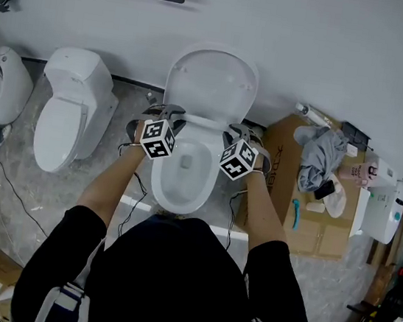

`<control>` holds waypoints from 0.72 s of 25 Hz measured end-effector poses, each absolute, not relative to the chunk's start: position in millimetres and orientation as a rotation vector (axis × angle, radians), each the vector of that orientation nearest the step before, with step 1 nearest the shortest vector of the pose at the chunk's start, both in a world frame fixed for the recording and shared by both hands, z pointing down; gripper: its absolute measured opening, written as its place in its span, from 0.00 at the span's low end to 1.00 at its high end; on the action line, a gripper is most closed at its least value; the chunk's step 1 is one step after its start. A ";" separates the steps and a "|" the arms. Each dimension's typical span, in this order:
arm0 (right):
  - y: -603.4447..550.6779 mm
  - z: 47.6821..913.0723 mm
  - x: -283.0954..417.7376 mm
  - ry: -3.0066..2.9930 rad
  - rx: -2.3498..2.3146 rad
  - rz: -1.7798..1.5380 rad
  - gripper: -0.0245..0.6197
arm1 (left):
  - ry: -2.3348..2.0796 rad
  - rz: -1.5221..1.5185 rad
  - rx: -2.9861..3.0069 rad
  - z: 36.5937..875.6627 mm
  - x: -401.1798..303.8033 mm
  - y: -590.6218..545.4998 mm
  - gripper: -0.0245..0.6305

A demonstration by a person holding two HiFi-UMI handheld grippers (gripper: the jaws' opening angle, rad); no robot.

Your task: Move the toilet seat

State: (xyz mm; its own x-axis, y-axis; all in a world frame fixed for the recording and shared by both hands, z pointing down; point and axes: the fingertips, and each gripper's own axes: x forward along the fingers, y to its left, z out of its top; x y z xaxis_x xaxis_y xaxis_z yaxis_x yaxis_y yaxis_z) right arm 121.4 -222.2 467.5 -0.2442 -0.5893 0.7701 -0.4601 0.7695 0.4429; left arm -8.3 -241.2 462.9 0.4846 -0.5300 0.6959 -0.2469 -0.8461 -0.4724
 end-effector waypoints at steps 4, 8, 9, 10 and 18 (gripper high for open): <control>-240.3 464.4 124.0 -1.891 0.798 -0.162 0.19 | 0.684 -1.284 -2.421 460.2 -5.6 -259.4 0.19; -256.3 462.7 126.1 -1.894 0.808 -0.161 0.19 | 0.695 -1.278 -2.414 458.6 -3.5 -275.7 0.18; -260.5 462.2 127.0 -1.894 0.812 -0.161 0.18 | 0.697 -1.277 -2.413 458.3 -2.7 -279.9 0.18; -264.6 461.8 127.7 -1.894 0.817 -0.161 0.18 | 0.699 -1.278 -2.409 458.0 -2.0 -284.1 0.18; -293.8 458.9 129.9 -1.907 0.846 -0.142 0.18 | 0.707 -1.281 -2.397 455.7 0.2 -313.6 0.17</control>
State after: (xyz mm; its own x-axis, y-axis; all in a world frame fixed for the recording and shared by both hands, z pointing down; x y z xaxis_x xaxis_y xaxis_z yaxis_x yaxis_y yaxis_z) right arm 129.9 -293.8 458.9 -0.2524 -0.6115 0.7500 -0.4938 0.7479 0.4436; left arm 0.2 -313.6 455.7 0.4721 -0.5673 0.6748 -0.2683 -0.8216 -0.5030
